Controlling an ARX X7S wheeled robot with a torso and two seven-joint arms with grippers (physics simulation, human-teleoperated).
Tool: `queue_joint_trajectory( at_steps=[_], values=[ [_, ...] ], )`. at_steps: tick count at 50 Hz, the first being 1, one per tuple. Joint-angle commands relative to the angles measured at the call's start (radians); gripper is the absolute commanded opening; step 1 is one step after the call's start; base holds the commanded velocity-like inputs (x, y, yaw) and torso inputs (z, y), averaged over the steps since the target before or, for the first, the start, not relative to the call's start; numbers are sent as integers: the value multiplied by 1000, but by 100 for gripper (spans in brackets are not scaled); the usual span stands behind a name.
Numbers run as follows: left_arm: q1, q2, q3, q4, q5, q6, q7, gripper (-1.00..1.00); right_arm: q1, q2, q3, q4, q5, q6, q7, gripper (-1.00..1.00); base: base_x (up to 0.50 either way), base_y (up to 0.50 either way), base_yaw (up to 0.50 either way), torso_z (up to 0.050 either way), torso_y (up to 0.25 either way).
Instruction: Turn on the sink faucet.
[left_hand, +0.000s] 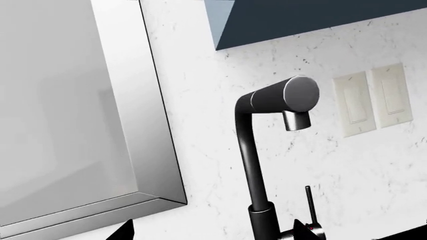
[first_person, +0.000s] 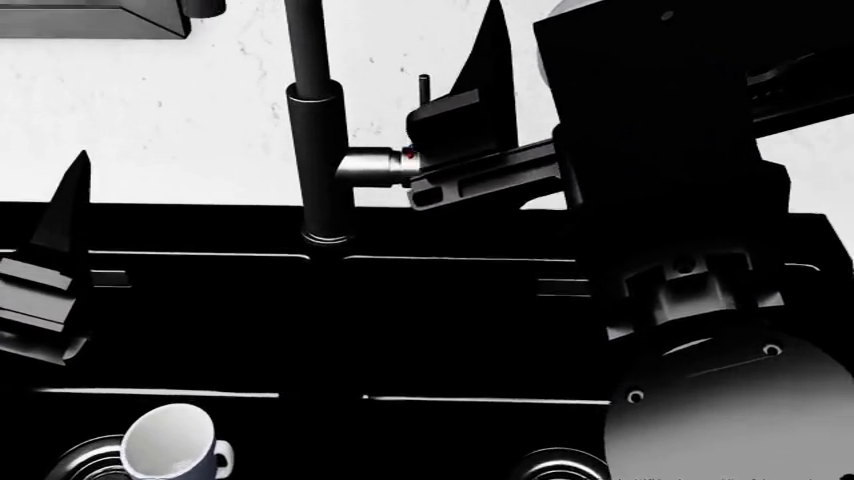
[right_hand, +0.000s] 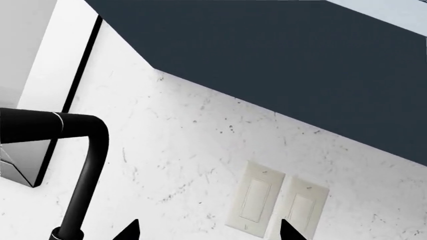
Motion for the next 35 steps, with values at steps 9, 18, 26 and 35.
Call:
queue_joint_trajectory(
  at_steps=[9, 18, 26, 35],
  values=[
    [-35, 9, -41, -13, -114, -103, -77, 100, 33, -73, 71, 300, 45, -142, -44, 100, 66, 35, 0, 6, 5],
    [-51, 20, -71, -25, -183, -155, -118, 100, 104, -115, -31, 611, 23, -312, -99, 100, 0, 0, 0, 0, 0],
    [-51, 14, -71, -32, -206, -148, -127, 100, 140, -134, -67, 794, 15, -396, -134, 100, 0, 0, 0, 0, 0],
    [-52, 3, -62, -38, -221, -137, -139, 100, 175, -145, -102, 939, -3, -459, -149, 100, 0, 0, 0, 0, 0]
  ],
)
